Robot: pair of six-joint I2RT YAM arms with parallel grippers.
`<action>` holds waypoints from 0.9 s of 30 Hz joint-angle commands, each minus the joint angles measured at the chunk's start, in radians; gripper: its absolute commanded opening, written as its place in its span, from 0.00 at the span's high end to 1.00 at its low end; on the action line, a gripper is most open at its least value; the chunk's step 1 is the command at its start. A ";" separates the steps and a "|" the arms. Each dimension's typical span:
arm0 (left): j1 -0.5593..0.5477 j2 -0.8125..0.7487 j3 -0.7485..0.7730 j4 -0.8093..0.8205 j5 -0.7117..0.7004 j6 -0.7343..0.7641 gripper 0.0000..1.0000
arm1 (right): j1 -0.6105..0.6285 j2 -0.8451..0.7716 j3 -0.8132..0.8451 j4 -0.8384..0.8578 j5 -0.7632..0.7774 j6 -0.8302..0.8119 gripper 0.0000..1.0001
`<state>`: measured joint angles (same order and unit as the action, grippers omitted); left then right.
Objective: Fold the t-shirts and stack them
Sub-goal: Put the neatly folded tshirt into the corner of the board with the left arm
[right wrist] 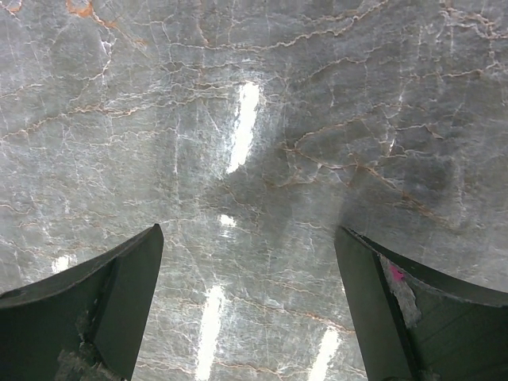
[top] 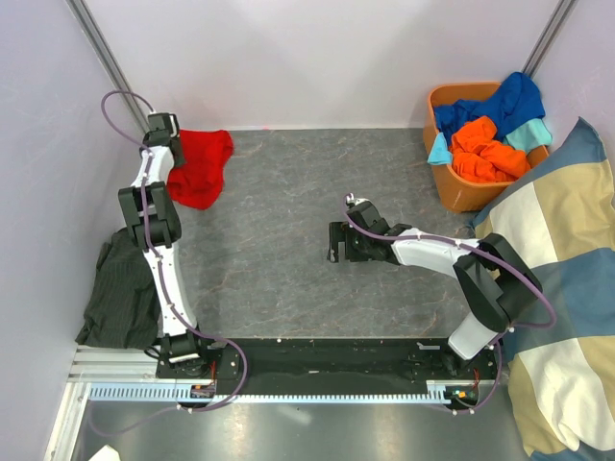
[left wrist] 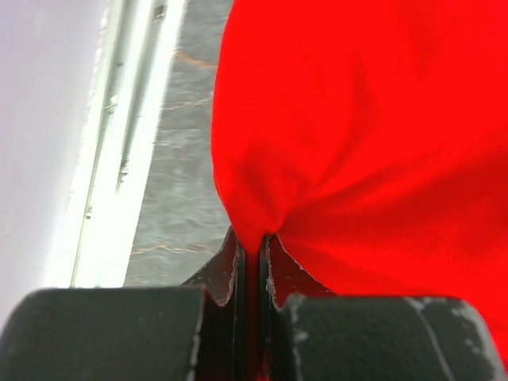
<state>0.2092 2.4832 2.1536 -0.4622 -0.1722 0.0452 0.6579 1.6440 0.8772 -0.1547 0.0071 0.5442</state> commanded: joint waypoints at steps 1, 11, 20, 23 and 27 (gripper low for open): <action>0.045 0.028 0.060 0.037 0.010 -0.013 0.98 | 0.003 0.065 -0.015 -0.065 -0.039 0.007 0.02; 0.064 0.057 0.107 0.071 0.027 0.028 0.98 | 0.003 0.085 0.006 -0.081 -0.045 0.013 0.02; 0.094 0.036 0.074 0.091 0.019 0.021 0.97 | 0.003 0.089 0.016 -0.092 -0.058 0.008 0.02; 0.107 0.029 0.068 0.092 0.031 0.012 0.87 | 0.002 0.086 0.016 -0.094 -0.056 0.008 0.02; 0.108 -0.004 0.014 0.111 -0.012 -0.007 0.00 | 0.003 0.086 0.017 -0.094 -0.062 0.011 0.02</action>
<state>0.3004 2.5267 2.2066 -0.4099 -0.1474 0.0498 0.6579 1.6730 0.9123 -0.1638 -0.0036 0.5446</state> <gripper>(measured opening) 0.754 0.979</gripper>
